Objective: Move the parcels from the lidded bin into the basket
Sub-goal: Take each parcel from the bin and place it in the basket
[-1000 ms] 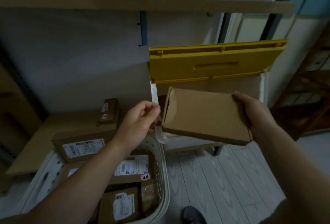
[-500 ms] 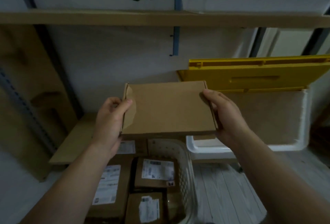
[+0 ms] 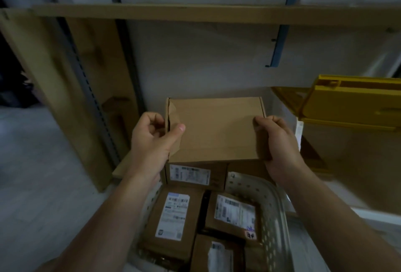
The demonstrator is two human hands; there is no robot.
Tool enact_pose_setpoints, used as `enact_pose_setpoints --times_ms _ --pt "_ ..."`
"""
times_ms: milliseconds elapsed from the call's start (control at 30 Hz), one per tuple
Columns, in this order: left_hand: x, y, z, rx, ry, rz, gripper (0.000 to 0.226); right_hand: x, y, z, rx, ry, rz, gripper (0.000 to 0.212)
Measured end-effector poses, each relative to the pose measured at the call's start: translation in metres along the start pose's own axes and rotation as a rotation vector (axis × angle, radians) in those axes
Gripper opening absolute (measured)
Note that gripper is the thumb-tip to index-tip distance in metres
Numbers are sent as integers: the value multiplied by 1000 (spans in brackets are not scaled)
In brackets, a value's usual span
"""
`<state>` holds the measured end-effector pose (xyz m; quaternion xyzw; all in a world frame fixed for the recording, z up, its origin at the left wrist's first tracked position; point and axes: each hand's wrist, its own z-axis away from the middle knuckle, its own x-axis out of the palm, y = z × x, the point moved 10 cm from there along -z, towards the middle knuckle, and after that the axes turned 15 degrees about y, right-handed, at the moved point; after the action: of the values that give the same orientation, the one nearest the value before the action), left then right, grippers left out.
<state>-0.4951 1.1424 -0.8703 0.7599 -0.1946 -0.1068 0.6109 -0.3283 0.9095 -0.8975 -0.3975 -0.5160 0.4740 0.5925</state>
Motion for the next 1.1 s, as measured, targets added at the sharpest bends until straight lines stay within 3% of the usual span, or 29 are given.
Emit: enact_pose_setpoints --times_ms 167,300,367,467,567,700,800,933,1100 --pt "-6 -3 -7 56 25 -44 42 15 7 -4 -12 -1 -1 11" --pt "-6 7 -6 197 31 -183 54 35 17 6 141 -168 -153 41" --pt "3 5 -1 214 -25 -240 60 46 16 15 149 -265 -180 47" --pt "19 -13 8 106 -139 -254 69 58 12 27 121 -389 -154 46" --pt "33 -30 16 -72 -230 -44 85 68 13 41 67 -554 -86 43" --pt "52 -24 32 -158 -375 107 74 78 13 56 -23 -685 -13 57" --pt "60 -30 39 -249 -442 150 93 82 16 56 -95 -721 53 53" --pt "62 -30 45 -293 -458 219 95 81 18 53 -134 -716 115 66" --pt "62 -23 48 -276 -466 231 100 78 18 48 -133 -671 113 57"
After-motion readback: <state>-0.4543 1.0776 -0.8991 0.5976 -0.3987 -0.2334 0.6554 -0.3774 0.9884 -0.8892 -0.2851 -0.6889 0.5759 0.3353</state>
